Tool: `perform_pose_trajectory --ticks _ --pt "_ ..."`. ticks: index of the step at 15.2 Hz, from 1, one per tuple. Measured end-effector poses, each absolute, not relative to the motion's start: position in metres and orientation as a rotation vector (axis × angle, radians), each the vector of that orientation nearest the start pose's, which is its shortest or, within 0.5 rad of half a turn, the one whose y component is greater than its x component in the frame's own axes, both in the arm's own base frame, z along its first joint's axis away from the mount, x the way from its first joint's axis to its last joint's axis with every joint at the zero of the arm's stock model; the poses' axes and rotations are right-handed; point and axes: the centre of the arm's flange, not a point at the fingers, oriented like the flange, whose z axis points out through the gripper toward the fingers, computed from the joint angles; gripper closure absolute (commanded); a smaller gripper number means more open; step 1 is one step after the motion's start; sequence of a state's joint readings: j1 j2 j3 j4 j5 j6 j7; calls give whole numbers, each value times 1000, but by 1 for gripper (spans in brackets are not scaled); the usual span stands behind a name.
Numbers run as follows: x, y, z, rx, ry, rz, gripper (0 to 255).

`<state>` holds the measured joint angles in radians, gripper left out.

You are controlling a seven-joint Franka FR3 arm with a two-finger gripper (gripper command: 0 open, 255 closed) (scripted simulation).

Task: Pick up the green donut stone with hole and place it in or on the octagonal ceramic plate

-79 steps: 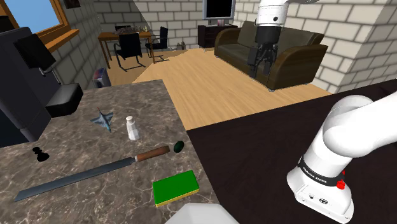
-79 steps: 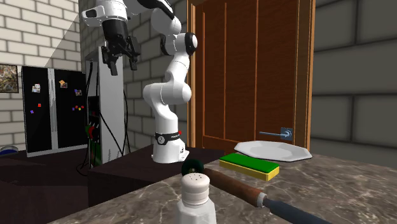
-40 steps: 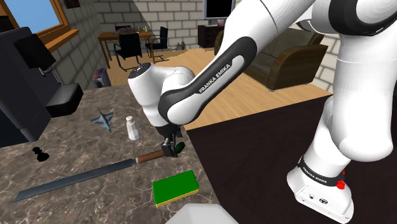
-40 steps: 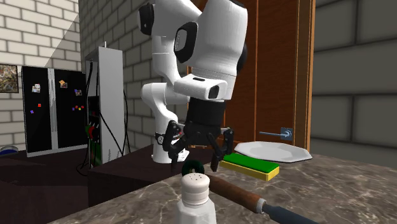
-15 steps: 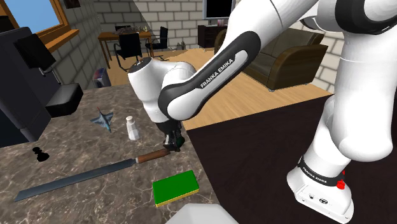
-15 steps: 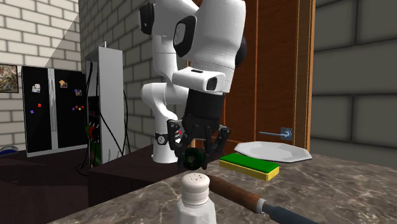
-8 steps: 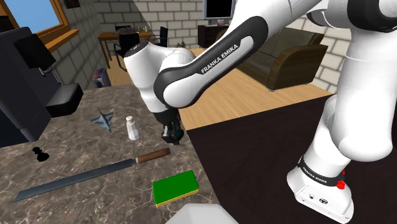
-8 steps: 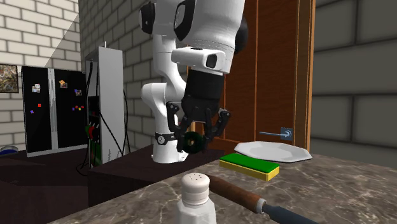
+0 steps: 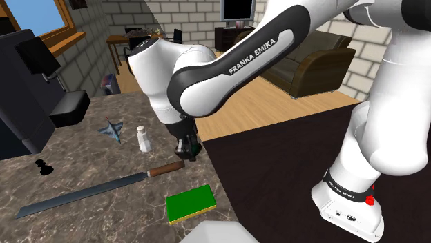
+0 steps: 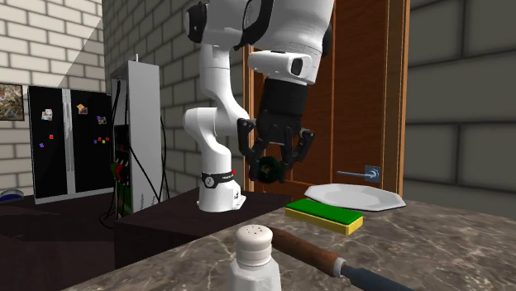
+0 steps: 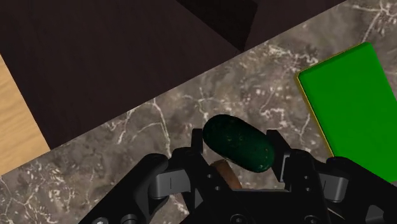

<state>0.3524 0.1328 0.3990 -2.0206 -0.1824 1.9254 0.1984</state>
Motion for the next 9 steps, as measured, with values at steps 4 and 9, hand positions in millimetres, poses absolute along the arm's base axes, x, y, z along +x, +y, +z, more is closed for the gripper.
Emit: perform_pose_trajectory --ticks 4,9 --pt "368 391 375 -3163 -1045 234 255" --pt "314 427 372 -3163 -1045 233 255"
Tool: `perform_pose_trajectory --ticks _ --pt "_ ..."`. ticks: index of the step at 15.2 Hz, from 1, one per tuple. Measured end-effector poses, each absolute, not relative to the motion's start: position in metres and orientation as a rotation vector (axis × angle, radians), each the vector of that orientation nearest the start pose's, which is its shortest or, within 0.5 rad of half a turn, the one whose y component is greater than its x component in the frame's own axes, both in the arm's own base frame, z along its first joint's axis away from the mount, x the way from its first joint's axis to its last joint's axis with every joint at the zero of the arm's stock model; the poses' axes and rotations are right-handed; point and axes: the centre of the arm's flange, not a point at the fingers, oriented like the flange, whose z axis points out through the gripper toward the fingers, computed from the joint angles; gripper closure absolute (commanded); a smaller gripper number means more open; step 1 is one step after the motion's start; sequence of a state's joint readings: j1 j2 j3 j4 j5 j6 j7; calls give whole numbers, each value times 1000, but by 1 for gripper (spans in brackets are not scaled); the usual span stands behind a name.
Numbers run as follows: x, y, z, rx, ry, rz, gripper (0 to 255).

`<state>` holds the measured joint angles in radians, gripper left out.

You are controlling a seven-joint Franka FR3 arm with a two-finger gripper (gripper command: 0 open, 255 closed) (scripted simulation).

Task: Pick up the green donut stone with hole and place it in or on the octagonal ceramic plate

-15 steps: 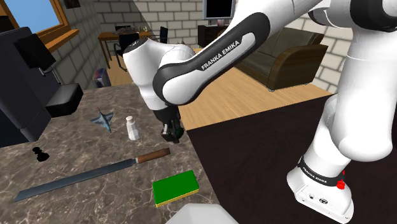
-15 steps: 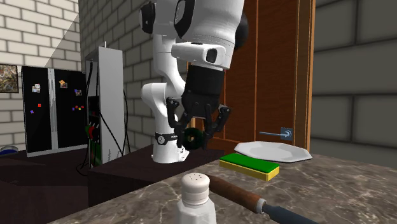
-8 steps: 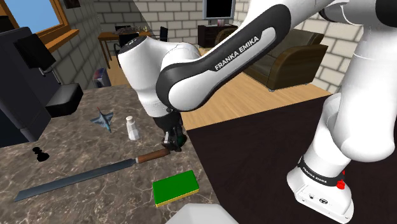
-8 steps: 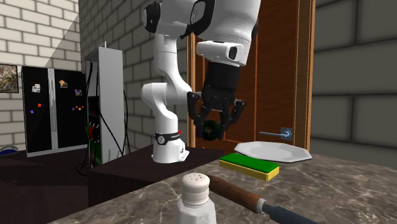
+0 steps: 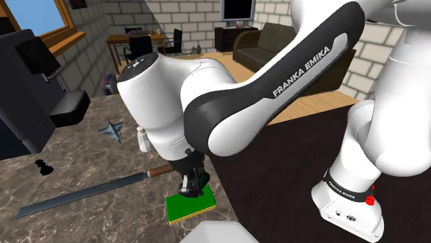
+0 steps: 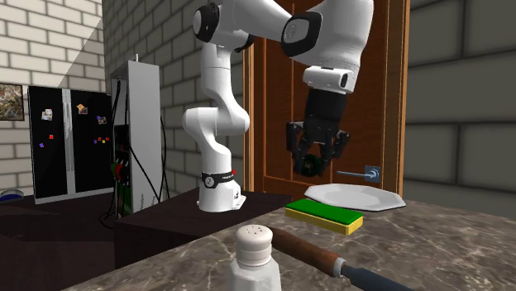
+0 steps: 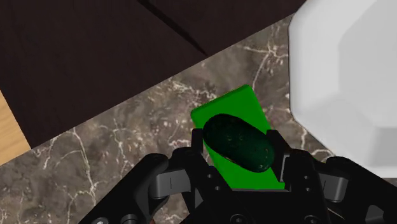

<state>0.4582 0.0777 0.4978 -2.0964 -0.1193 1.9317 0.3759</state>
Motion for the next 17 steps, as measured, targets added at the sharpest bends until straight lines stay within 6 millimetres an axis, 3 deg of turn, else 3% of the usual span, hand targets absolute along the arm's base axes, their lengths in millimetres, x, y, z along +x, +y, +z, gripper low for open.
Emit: perform_pose_trajectory --ticks 12,17 --pt "171 507 371 -3163 -1046 234 255" --pt "157 516 348 -3164 -1043 235 255"
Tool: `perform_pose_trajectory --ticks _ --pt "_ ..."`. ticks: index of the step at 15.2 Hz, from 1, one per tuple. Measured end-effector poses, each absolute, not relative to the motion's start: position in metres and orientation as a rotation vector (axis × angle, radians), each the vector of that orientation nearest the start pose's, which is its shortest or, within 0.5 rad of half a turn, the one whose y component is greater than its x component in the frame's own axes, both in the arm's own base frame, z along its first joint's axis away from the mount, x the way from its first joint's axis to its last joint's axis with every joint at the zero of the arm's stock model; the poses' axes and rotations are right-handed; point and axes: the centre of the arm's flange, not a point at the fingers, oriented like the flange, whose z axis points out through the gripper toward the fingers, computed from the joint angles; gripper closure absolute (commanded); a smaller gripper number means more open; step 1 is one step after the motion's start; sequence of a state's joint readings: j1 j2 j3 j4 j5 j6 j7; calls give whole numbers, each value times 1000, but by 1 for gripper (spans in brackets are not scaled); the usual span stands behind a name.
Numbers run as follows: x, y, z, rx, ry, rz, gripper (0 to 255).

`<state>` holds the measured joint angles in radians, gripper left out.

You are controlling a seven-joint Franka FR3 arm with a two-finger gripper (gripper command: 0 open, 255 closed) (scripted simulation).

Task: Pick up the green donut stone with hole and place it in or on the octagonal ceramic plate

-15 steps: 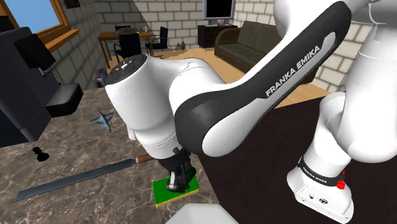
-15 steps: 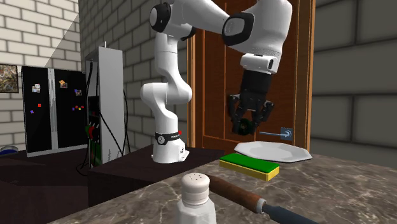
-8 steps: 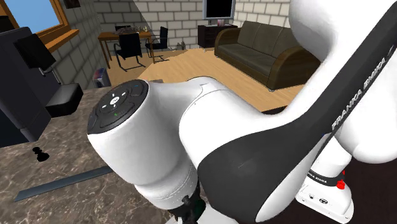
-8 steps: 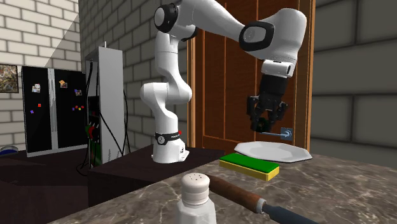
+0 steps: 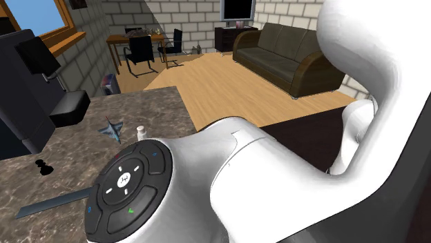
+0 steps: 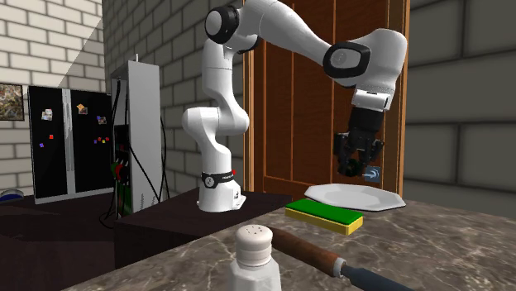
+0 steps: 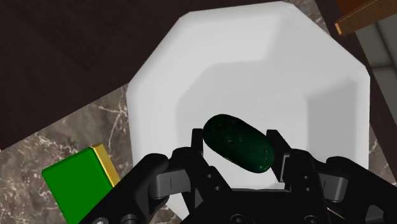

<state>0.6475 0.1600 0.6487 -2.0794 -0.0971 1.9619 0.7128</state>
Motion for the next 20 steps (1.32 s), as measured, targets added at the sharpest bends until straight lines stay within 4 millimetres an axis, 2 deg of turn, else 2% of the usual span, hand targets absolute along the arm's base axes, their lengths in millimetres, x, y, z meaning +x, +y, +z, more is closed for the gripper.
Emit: perform_pose_trajectory --ticks 8,14,15,20 --pt "156 518 307 -3164 -1043 235 255" --pt "156 518 303 -3164 -1043 234 255" --pt "156 518 303 -3164 -1043 234 0" --pt "156 518 303 -3164 -1043 234 0"
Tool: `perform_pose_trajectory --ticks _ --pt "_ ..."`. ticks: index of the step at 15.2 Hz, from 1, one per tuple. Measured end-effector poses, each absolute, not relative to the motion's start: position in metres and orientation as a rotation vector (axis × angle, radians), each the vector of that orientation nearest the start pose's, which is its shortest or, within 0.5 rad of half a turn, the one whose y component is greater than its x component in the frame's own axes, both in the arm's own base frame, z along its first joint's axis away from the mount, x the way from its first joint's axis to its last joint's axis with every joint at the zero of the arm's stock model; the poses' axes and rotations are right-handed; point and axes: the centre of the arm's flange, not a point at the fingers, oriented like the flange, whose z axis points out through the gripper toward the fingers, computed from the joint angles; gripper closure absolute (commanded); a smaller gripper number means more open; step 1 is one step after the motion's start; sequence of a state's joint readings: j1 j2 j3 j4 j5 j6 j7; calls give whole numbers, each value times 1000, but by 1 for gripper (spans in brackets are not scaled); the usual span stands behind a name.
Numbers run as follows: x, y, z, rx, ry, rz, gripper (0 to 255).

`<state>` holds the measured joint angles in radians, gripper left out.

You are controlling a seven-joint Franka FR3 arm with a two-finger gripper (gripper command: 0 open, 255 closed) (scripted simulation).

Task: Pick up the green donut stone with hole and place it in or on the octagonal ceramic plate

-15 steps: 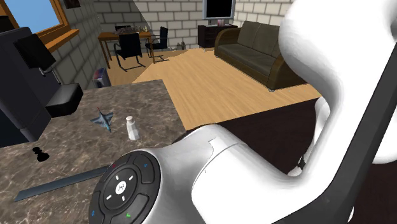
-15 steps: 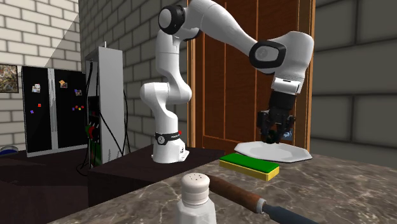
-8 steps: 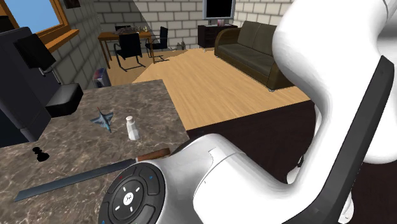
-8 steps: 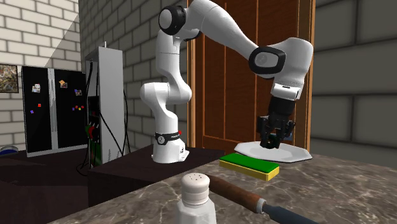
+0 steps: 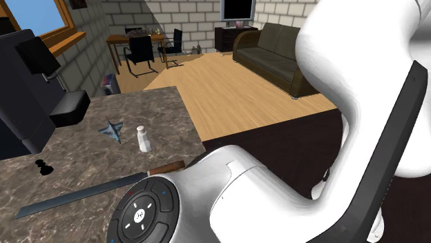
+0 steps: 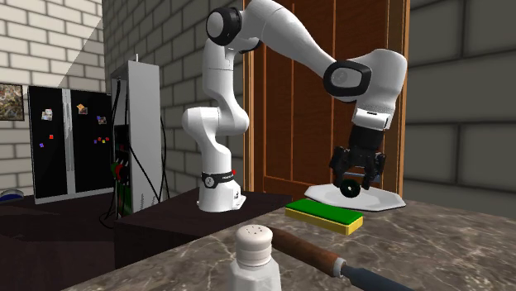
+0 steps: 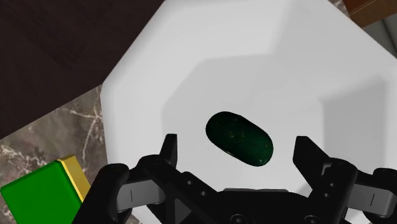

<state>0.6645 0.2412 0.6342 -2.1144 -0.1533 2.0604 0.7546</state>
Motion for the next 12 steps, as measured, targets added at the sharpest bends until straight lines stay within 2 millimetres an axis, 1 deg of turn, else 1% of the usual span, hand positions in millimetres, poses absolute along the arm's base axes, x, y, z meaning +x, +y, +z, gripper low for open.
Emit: perform_pose_trajectory --ticks 1,2,3,4,5,6,12 --pt "156 518 303 -3164 -1043 234 0" --pt "157 520 308 -3164 -1043 234 0" --pt "158 519 319 -3164 -1042 233 0" --pt "158 526 330 -3163 -1042 232 0" --pt "160 527 341 -3163 -1042 232 0" --pt "160 527 347 -3163 -1042 233 0" --pt "160 529 352 -3164 -1043 234 0"
